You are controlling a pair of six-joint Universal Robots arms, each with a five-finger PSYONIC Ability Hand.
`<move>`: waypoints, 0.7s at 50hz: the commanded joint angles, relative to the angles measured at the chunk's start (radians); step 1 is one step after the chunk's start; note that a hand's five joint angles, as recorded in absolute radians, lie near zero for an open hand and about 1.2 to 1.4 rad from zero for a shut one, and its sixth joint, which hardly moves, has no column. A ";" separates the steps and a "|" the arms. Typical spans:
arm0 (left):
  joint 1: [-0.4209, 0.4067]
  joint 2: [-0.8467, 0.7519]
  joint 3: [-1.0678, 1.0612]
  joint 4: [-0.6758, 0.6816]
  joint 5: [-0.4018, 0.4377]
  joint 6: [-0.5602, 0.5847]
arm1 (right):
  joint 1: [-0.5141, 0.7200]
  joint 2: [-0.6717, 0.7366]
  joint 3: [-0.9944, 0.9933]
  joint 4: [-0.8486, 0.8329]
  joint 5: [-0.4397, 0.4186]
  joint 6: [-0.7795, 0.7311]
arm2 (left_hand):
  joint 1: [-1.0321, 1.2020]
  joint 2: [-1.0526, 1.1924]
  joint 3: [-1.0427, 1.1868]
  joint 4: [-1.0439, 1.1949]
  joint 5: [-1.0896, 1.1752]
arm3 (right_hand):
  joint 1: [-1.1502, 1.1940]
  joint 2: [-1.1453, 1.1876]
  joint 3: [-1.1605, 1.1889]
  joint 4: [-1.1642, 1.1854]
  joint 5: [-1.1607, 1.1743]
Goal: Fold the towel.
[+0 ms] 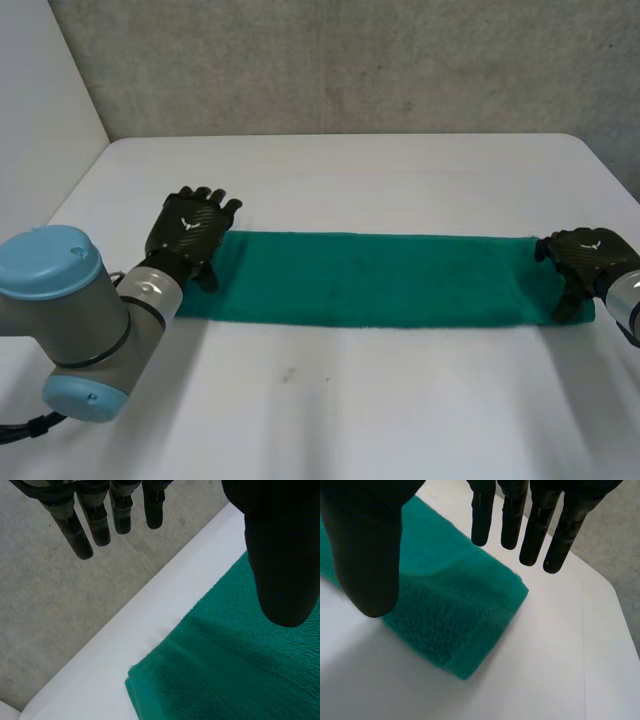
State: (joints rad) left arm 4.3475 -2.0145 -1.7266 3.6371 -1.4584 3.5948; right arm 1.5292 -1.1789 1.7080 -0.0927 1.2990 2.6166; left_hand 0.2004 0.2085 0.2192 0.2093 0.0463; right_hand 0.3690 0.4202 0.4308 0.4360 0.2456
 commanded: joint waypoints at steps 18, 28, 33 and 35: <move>0.011 0.000 -0.011 -0.003 -0.002 -0.010 | -0.222 0.110 -0.171 -0.042 0.132 -0.168 | -0.019 -0.027 -0.038 -0.028 -0.040 | 1.027 0.976 0.965 0.960 0.976; 0.017 0.059 -0.057 -0.011 -0.002 -0.011 | -0.104 0.088 -0.287 -0.030 0.141 -0.354 | -0.022 -0.030 -0.041 -0.031 -0.043 | 1.027 0.976 0.965 0.960 0.976; 0.020 0.086 -0.074 -0.012 -0.002 -0.011 | 0.104 0.076 -0.338 -0.028 0.129 -0.325 | -0.022 -0.030 -0.041 -0.031 -0.043 | 1.027 0.976 0.965 0.960 0.976; 0.021 0.095 -0.076 -0.014 -0.002 -0.011 | 0.225 0.071 -0.352 -0.030 0.109 -0.323 | -0.022 -0.030 -0.041 -0.031 -0.043 | 1.027 0.976 0.965 0.960 0.976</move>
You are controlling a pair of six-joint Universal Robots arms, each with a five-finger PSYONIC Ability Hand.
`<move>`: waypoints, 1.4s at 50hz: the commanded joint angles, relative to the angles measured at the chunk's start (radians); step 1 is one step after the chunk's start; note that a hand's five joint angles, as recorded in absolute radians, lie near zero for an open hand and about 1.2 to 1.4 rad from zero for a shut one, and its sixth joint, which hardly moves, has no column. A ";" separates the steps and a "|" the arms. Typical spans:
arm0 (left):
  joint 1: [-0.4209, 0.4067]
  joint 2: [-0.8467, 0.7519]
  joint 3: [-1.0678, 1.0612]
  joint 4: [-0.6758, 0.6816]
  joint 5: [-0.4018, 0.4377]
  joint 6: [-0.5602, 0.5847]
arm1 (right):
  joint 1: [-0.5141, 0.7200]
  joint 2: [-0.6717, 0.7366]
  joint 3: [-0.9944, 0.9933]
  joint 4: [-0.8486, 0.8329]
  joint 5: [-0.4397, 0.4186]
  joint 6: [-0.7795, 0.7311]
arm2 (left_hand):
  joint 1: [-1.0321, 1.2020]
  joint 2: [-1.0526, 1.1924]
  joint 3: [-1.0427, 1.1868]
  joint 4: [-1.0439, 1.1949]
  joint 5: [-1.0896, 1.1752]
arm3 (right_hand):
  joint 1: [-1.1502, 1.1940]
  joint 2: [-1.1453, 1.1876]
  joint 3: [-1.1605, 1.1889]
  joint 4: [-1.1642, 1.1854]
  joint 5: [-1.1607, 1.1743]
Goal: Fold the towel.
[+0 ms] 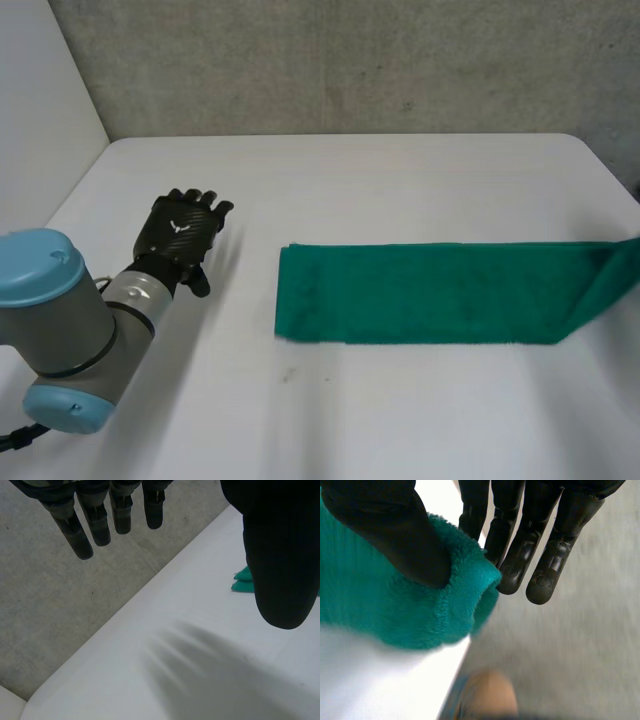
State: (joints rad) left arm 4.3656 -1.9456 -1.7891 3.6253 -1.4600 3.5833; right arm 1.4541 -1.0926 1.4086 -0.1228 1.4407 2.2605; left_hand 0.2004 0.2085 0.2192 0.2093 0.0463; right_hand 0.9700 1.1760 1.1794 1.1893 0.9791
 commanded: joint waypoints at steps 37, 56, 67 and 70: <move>-0.253 -0.082 0.224 -0.002 0.003 -0.208 | 0.519 -0.041 0.163 0.034 -0.026 0.485 | -0.010 -0.018 -0.029 -0.019 -0.031 | -0.795 -1.001 -1.005 -1.015 -0.979; -0.299 -0.279 0.399 -0.195 -0.115 -0.222 | 0.278 -0.007 0.322 -0.078 -0.077 0.396 | -0.010 -0.018 -0.029 -0.019 -0.031 | 0.426 0.220 0.217 0.207 0.243; -0.248 -0.101 0.240 -0.228 -0.164 -0.229 | 0.575 -0.050 0.061 -0.035 -0.049 0.355 | -0.016 -0.024 -0.035 -0.025 -0.037 | 0.426 0.220 0.217 0.207 0.243; -0.244 -0.062 0.206 -0.221 -0.181 -0.230 | 0.701 0.038 -0.031 0.020 -0.071 0.344 | -0.019 -0.027 -0.038 -0.028 -0.040 | 0.426 0.220 0.217 0.207 0.243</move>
State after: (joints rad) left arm 4.0949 -2.1066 -1.4950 3.3977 -1.6070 3.3576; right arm 1.8893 -1.1472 1.5676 -0.1888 1.3939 2.6202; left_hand 0.2005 0.2085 0.2192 0.2093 0.0463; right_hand 0.9271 1.1563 1.1790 1.1894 0.9696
